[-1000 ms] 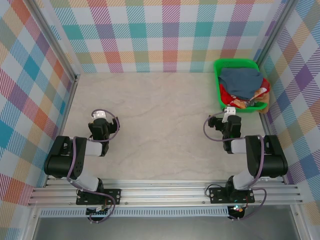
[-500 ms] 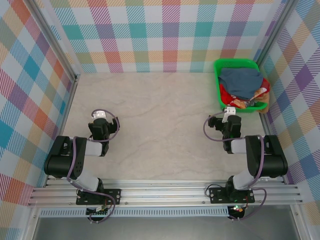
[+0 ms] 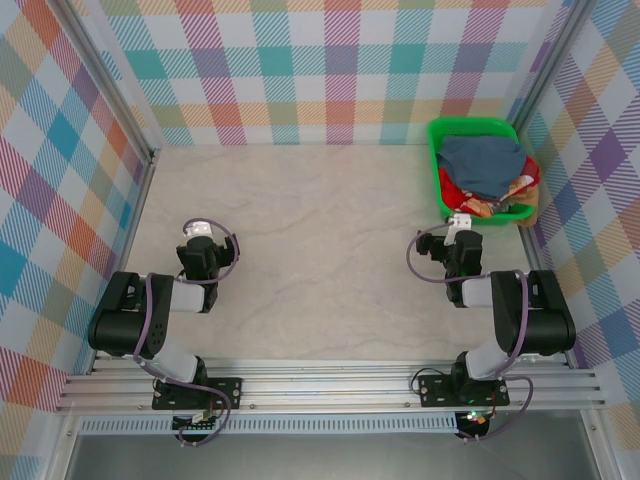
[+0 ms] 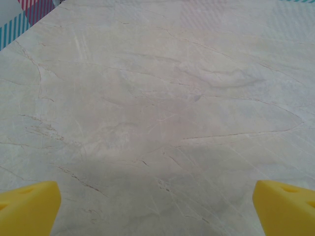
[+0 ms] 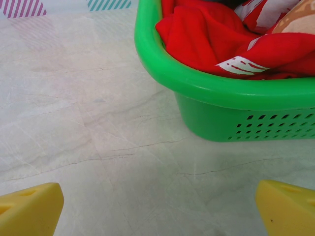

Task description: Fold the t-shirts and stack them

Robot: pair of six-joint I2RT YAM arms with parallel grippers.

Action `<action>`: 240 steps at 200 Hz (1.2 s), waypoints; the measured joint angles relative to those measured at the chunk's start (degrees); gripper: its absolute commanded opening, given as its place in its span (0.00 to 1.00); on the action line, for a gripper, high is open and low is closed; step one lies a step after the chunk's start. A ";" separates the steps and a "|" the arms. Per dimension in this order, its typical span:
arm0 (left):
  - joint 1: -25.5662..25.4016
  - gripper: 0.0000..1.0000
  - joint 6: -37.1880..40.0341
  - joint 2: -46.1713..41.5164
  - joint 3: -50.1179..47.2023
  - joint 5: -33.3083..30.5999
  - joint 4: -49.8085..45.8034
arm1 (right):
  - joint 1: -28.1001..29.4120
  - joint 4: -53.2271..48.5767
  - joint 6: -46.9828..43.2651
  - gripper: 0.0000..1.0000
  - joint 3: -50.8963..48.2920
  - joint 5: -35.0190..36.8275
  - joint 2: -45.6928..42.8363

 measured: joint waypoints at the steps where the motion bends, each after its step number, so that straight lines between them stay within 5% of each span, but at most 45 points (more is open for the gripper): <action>1: 0.00 1.00 0.00 0.00 0.00 -0.02 0.00 | 0.00 0.00 0.00 1.00 0.00 0.00 0.00; 60: -0.92 1.00 0.59 -1.68 0.22 -1.22 -2.43 | 1.03 -1.16 -0.22 1.00 0.02 2.14 -1.44; 78: -4.57 1.00 2.75 -7.74 2.27 -3.80 -9.22 | 4.70 -13.66 0.33 1.00 3.87 7.41 -9.05; 96: -9.57 1.00 2.97 -14.91 7.39 -8.02 -13.55 | 5.81 -32.74 6.64 1.00 17.92 8.33 -15.67; 119: -10.19 1.00 -13.92 -18.93 29.33 -13.31 -38.49 | 2.01 -48.78 19.50 1.00 39.54 7.21 -16.92; 145: -3.45 1.00 -25.83 -13.79 51.21 -3.06 -50.27 | -3.69 -66.55 28.81 0.93 59.98 5.81 -9.31; 166: -4.98 0.96 -29.31 -6.51 60.70 7.63 -53.96 | -6.56 -77.09 33.24 0.83 72.89 3.21 1.92; 201: -12.20 0.89 -32.02 5.18 66.49 24.09 -59.28 | -13.55 -88.41 40.33 0.78 76.26 -5.11 14.69; 240: -16.46 0.88 -32.02 7.37 68.06 32.85 -62.71 | -17.53 -92.54 44.22 0.71 76.98 -10.27 20.48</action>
